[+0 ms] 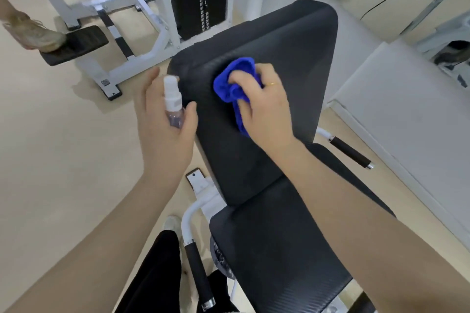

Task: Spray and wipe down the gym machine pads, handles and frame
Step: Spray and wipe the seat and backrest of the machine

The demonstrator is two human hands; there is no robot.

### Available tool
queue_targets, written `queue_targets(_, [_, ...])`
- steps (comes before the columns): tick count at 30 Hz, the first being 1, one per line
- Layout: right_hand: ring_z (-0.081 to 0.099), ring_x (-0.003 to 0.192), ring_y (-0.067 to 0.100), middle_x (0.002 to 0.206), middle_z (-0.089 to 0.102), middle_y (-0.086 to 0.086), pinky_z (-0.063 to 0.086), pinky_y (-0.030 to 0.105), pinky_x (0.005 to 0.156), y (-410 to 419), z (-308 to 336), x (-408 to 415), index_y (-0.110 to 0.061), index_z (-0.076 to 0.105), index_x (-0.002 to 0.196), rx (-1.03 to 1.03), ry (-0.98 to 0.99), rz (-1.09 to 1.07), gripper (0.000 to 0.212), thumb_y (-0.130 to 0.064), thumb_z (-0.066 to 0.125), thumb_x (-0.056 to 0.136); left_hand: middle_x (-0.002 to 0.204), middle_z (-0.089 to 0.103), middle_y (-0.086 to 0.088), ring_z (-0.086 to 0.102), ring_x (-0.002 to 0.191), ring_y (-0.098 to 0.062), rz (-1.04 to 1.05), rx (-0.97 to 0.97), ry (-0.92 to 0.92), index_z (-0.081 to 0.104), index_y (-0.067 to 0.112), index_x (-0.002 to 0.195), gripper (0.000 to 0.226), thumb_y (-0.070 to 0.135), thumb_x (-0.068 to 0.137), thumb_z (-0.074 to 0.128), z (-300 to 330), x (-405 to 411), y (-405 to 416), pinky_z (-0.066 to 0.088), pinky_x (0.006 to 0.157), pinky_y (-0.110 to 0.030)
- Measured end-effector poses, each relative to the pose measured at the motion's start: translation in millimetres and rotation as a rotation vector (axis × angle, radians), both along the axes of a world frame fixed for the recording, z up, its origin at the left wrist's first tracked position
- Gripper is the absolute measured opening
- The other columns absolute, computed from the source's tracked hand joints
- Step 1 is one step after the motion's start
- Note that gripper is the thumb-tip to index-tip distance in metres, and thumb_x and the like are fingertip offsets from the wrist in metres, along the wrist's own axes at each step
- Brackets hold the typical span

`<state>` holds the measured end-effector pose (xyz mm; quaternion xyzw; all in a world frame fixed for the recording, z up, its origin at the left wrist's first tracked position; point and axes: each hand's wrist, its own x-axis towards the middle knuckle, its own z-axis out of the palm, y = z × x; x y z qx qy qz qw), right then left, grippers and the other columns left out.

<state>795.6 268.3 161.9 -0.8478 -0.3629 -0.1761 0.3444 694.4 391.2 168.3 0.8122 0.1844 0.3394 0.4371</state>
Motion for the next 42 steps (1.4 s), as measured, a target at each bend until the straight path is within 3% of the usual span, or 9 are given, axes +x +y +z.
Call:
queue_targets(4, [0.050,0.077,0.020,0.100,0.044,0.004,0.049,0.036,0.064,-0.4,10.0,10.8,-0.017,0.053,0.106,0.174,0.076,-0.135,0.026,-0.008,0.047,0.082,0.116,0.054,0.006,0.057,0.105,-0.026,0.006,-0.197,0.005,0.042,0.028,0.127,0.050,0.016,0.082,0.060,-5.7,-2.0,-3.5,0.047,0.093,-0.050])
queue_targets(9, [0.053,0.066,0.036,0.093,0.056,0.020,0.049,0.041,0.053,12.7,-5.0,-27.9,-0.012,0.058,0.103,-0.114,-0.051,0.162,0.030,-0.008,0.049,0.075,0.129,0.051,-0.001,0.052,0.118,-0.021,-0.011,-0.271,-0.046,0.044,0.015,0.127,0.045,0.014,0.085,0.062,-17.9,-4.7,-6.8,0.045,0.096,-0.051])
queue_targets(16, [0.048,0.075,0.018,0.099,0.046,0.011,0.046,0.032,0.064,6.1,16.2,9.8,-0.011,0.060,0.106,0.198,0.090,-0.171,0.030,-0.009,0.047,0.079,0.129,0.052,-0.006,0.054,0.109,-0.039,0.020,-0.152,-0.022,0.038,0.055,0.116,0.052,0.021,0.082,0.056,-18.0,-8.1,-11.8,0.043,0.094,-0.056])
queue_targets(21, [0.056,0.072,0.036,0.096,0.057,0.019,0.050,0.040,0.059,12.7,1.5,-18.6,-0.010,0.066,0.102,-0.039,-0.023,0.120,0.032,-0.013,0.050,0.075,0.135,0.047,-0.002,0.044,0.127,-0.010,-0.037,-0.066,-0.050,0.041,0.030,0.124,0.052,0.002,0.084,0.059,-14.4,-8.8,-9.0,0.038,0.106,-0.034])
queue_targets(24, [0.055,0.078,0.029,0.103,0.052,0.015,0.047,0.031,0.066,-4.1,8.2,16.2,-0.013,0.062,0.106,0.121,0.079,-0.122,0.034,-0.014,0.046,0.076,0.132,0.045,0.009,0.038,0.121,0.014,-0.047,0.072,-0.037,0.048,0.019,0.122,0.048,-0.004,0.080,0.060,-3.0,-7.9,-5.5,0.031,0.100,-0.009])
queue_targets(29, [0.045,0.084,0.002,0.107,0.039,0.002,0.032,-0.001,0.075,-36.7,-4.1,65.0,-0.009,0.055,0.120,0.345,0.324,-0.455,0.035,-0.003,0.044,0.087,0.122,0.052,0.012,0.047,0.113,0.007,-0.206,0.124,-0.063,0.052,0.009,0.118,0.041,-0.002,0.080,0.061,20.2,2.9,-24.5,0.035,0.096,-0.010])
queue_targets(34, [0.048,0.102,0.019,0.112,0.036,0.000,0.042,0.023,0.091,-29.7,-14.0,54.8,-0.015,0.057,0.117,0.437,0.408,-0.488,0.031,-0.005,0.048,0.088,0.113,0.054,0.011,0.048,0.105,0.006,-0.359,0.136,0.037,0.054,0.013,0.116,0.039,0.001,0.080,0.061,17.6,15.8,-50.2,0.033,0.090,-0.002])
queue_targets(38, [0.046,0.090,0.007,0.108,0.045,0.009,0.036,0.007,0.083,-38.3,4.2,83.3,-0.008,0.056,0.112,0.475,0.409,-0.413,0.026,-0.004,0.048,0.087,0.103,0.054,0.015,0.049,0.096,0.010,-0.376,0.140,0.077,0.049,0.025,0.109,0.035,0.007,0.080,0.059,8.7,24.8,-54.8,0.035,0.082,-0.002])
queue_targets(42, [0.049,0.083,0.007,0.109,0.054,0.015,0.041,0.014,0.078,-36.4,12.2,110.8,-0.009,0.054,0.111,0.709,0.489,-0.453,0.021,-0.007,0.047,0.091,0.103,0.052,0.009,0.053,0.092,-0.007,-0.447,0.332,0.055,0.049,0.022,0.109,0.027,0.016,0.082,0.052,-3.6,32.2,-58.8,0.039,0.078,-0.008])
